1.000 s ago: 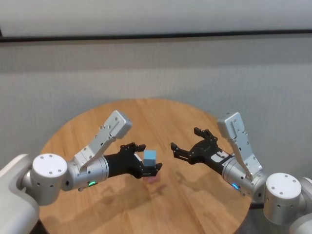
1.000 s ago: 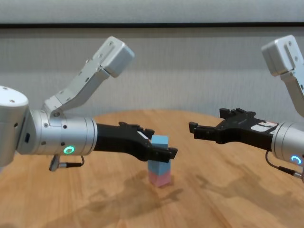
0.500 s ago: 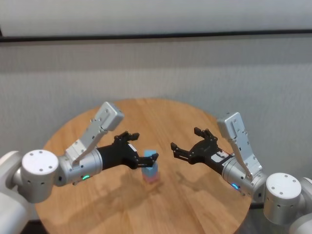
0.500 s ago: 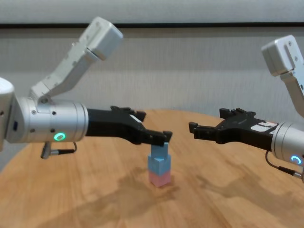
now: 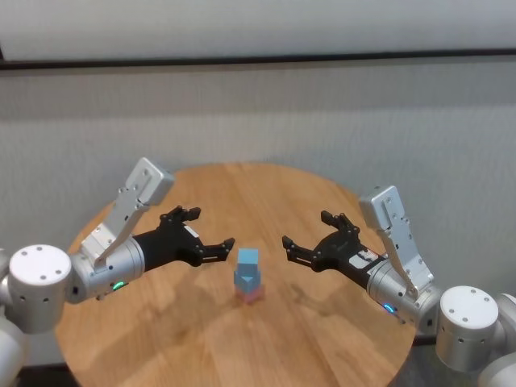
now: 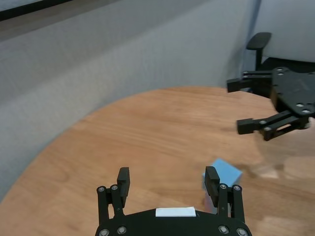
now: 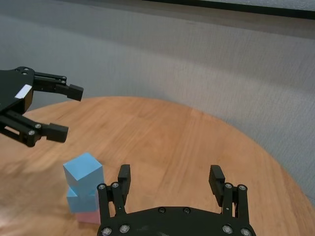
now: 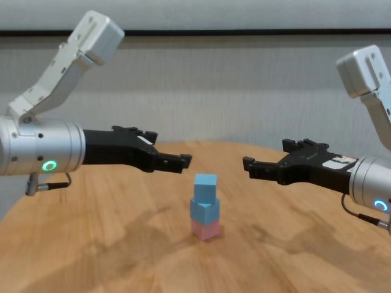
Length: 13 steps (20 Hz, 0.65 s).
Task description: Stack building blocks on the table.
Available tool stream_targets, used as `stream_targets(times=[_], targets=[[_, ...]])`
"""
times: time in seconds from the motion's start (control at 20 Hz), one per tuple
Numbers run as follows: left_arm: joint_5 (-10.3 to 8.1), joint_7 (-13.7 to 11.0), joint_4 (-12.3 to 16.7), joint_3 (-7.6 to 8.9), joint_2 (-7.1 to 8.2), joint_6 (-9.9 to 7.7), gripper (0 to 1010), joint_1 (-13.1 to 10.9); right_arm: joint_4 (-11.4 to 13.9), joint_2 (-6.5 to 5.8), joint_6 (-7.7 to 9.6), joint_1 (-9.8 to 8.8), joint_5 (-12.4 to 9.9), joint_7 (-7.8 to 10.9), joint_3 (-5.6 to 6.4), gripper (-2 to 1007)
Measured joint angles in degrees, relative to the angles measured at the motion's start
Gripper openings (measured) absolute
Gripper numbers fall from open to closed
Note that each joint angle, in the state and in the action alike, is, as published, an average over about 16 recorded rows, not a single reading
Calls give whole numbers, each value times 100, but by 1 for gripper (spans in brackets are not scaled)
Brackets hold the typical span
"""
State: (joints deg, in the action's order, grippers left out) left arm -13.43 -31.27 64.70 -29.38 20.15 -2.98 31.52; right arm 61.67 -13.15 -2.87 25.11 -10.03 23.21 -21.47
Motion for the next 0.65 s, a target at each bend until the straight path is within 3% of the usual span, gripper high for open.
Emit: stream_targets(times=[0.65], targets=[[128,176,4,71,55,16,999,-42,0,0,0,0,0,0,0,1004]])
